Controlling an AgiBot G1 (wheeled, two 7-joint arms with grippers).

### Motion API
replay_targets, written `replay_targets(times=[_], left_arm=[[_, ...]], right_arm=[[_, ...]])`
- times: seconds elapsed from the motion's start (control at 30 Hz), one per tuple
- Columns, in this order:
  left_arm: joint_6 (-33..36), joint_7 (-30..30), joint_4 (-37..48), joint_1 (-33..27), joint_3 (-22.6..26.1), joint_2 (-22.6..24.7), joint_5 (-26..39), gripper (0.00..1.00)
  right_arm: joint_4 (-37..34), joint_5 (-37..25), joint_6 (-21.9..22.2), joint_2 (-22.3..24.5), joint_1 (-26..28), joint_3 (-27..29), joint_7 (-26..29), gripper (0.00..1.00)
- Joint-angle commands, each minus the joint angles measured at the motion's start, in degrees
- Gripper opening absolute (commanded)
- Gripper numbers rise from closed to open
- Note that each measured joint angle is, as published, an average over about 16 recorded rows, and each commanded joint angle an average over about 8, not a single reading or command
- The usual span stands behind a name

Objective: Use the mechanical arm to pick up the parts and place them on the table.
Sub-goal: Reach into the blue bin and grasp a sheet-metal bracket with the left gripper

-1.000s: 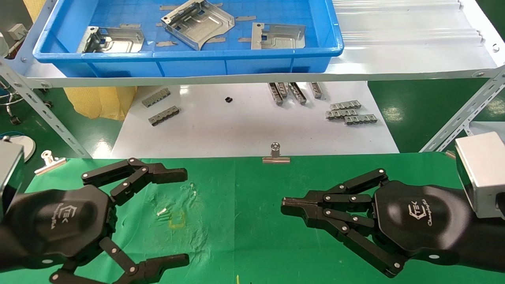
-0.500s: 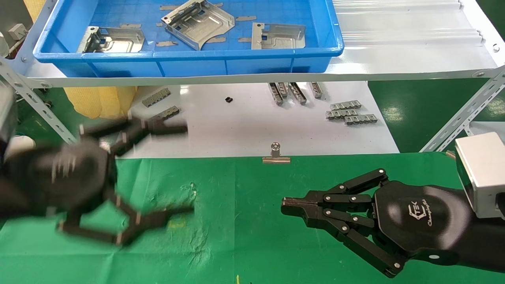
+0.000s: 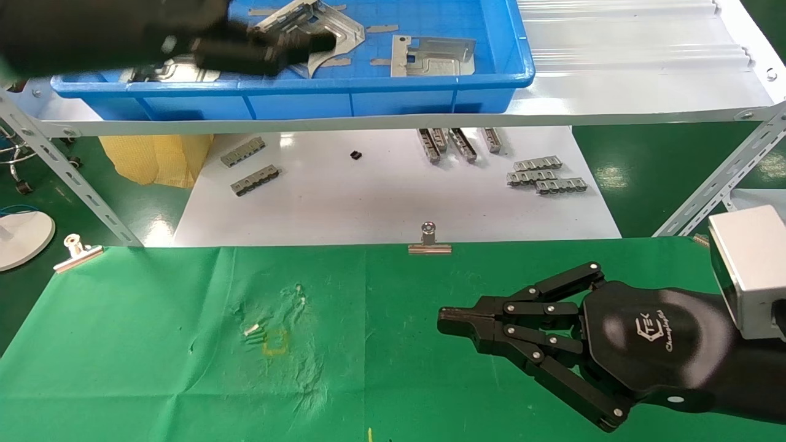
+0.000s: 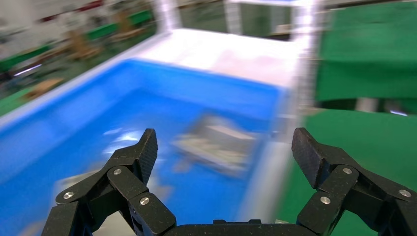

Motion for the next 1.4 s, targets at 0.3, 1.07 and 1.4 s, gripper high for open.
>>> replay_targets(times=[0.3,1.07,1.4], left_arm=[[-18.5,3.9,23.1,-11.2,4.5,12.8,10.3,0.99],[-26.8,0.6,33.4,-14.3,8.3,18.3,16.1,0.0],[-27.4,0.2,32.8,-13.9,8.6,18.6,16.5,0.0]], right_arm=[[0.0,0.0,0.0,0.0,0.0,0.0,0.0,1.0],[0.0,0.0,0.0,0.0,0.0,0.0,0.0,1.0],[0.0,0.0,0.0,0.0,0.0,0.0,0.0,1.0]])
